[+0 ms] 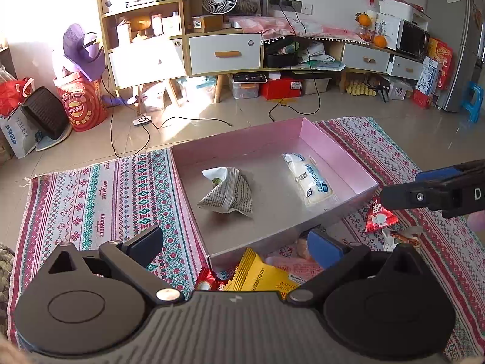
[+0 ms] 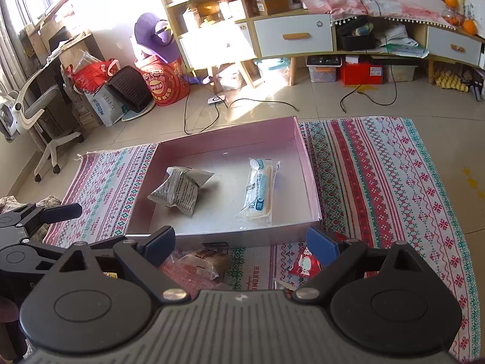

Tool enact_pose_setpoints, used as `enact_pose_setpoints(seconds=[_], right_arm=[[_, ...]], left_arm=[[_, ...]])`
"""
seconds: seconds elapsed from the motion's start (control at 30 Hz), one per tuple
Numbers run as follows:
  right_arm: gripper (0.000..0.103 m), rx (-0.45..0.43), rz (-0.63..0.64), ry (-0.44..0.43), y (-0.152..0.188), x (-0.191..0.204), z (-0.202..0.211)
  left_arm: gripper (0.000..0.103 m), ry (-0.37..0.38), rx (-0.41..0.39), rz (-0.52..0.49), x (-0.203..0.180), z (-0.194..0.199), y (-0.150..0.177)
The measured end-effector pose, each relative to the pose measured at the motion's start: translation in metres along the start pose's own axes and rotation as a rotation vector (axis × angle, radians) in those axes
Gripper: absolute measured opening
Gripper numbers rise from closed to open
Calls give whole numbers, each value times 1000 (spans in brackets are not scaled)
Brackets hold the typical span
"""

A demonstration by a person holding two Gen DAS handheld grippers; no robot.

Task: Organize snacks
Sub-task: 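Open both tools to release the bun and bread bag in the box, then grasp the truffle chocolate packet with the left tool while the right tool grasps a yellow packet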

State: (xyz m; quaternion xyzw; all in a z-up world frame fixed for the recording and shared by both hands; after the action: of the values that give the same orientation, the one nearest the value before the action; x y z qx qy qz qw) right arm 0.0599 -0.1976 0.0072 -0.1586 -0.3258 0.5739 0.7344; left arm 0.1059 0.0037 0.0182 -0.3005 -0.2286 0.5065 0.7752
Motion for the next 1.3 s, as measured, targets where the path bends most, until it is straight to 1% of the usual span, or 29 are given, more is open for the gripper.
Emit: enact_pose_setpoints(seconds=[0.27, 0.4, 0.57, 0.67, 0.77, 0.93, 1.1, 1.3], right_arm=[[97, 29, 8, -21, 25, 4, 10], [97, 43, 23, -39, 37, 5, 10], [98, 78, 50, -38, 51, 7, 8], [98, 96, 66, -44, 59, 9, 8], [98, 111, 85, -55, 67, 12, 9], [98, 169, 122, -66, 82, 14, 9], [97, 242, 143, -68, 98, 18, 10], [97, 319, 164, -121, 115, 34, 12]], left_arm=[[103, -10, 36, -5, 2, 15, 28], [103, -20, 38, -12, 5, 21, 44], [103, 20, 72, 31, 16, 24, 61], [103, 30, 89, 55, 21, 28, 69], [103, 38, 103, 57, 22, 33, 77], [103, 51, 178, 88, 29, 37, 96], [103, 62, 271, 142, 32, 37, 116], [102, 70, 314, 104, 22, 38, 123]])
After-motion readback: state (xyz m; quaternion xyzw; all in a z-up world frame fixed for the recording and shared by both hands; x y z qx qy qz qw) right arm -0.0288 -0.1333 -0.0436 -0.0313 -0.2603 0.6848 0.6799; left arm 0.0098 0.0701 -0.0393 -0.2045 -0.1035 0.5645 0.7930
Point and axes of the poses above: each gripper's, at about its wrist camera, not at the fingertips, and z roughly against the way its jaws point, x to its left, y to its underside, the point moved 2 cm from there along -z, roughly the way its jaws point, and after that the axes turned 3 degrees about -z, right-handed, at the moved point
